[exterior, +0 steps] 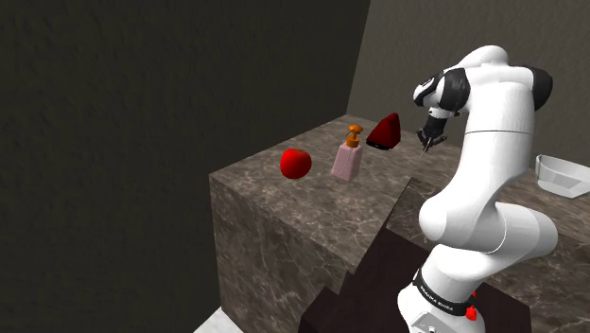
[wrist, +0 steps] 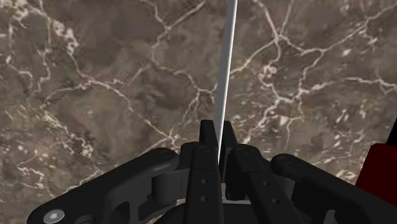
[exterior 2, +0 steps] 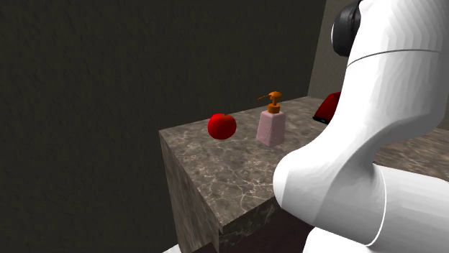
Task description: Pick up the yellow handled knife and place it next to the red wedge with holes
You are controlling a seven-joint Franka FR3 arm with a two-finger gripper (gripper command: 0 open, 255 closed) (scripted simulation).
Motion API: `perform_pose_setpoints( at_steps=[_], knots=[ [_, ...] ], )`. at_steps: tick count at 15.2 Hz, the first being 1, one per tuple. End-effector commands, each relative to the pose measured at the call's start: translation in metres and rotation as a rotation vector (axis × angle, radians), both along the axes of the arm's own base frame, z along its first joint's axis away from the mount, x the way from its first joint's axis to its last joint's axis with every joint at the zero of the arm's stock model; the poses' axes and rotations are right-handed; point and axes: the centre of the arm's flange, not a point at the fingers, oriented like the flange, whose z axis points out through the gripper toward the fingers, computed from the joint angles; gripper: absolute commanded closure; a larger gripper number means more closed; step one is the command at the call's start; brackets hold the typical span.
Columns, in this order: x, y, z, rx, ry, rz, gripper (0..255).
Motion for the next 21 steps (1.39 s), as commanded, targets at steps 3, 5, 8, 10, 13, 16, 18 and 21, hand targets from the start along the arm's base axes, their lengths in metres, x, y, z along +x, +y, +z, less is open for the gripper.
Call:
perform_pose_setpoints(
  at_steps=[3, 5, 8, 10, 13, 16, 18, 21],
  knots=[
    [0.0, 0.0, -0.021, 0.0, 0.0, 0.0, 255],
    [0.0, 0.0, -0.036, 0.0, 0.0, 0.0, 255],
    [0.0, 0.0, -0.036, 0.0, 0.0, 0.0, 255],
    [0.0, 0.0, -0.036, 0.0, 0.0, 0.0, 255],
    [0.0, 0.0, -0.036, 0.0, 0.0, 0.0, 255],
    [0.0, 0.0, -0.036, 0.0, 0.0, 0.0, 0],
    [0.0, 0.0, -0.036, 0.0, 0.0, 0.0, 0],
    [0.001, 0.002, -0.01, 0.0, 0.0, 0.0, 0]
  ],
)
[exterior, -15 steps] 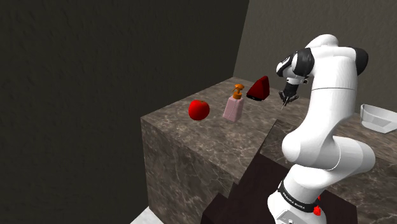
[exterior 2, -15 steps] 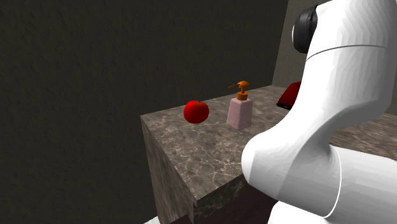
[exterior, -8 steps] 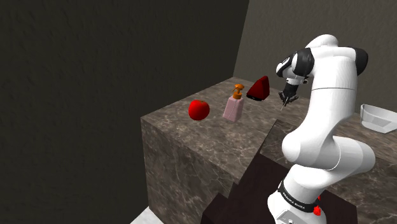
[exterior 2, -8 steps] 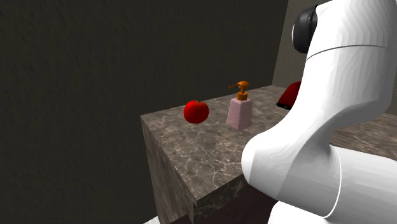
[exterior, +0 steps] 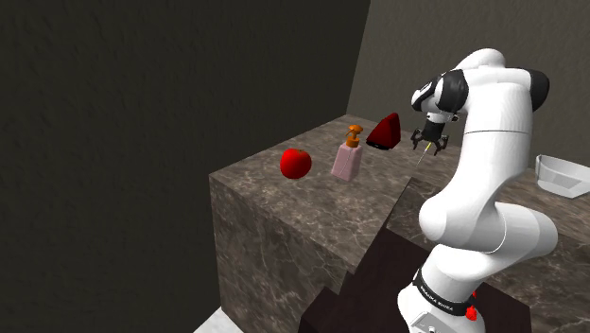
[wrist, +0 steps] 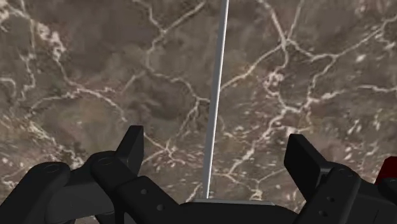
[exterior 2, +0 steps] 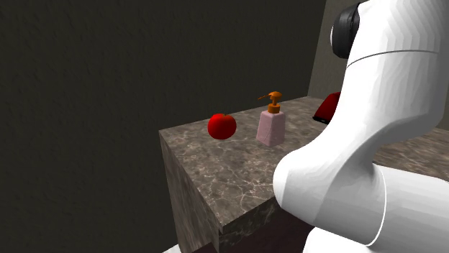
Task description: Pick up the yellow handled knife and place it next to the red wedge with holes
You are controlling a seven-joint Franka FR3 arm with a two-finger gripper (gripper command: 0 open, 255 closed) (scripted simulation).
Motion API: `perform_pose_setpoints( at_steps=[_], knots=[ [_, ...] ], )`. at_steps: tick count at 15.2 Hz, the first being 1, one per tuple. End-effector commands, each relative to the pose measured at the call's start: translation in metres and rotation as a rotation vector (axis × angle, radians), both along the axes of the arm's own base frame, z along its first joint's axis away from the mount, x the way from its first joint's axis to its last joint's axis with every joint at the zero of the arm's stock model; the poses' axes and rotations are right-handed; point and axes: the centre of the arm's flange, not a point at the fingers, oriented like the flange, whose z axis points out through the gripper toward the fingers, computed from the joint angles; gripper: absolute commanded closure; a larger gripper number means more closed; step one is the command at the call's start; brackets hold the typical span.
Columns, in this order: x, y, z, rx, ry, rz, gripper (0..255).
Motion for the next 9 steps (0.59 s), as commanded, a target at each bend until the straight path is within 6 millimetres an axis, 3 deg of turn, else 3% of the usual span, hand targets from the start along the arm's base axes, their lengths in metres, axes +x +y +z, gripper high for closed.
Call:
perform_pose_setpoints(
  at_steps=[1, 2, 9],
  knots=[
    [0.001, 0.002, 0.024, 0.0, 0.0, 0.0, 0],
    [0.001, 0.002, 0.034, 0.0, 0.0, 0.0, 0],
    [0.001, 0.002, 0.034, 0.0, 0.0, 0.0, 0]
  ],
)
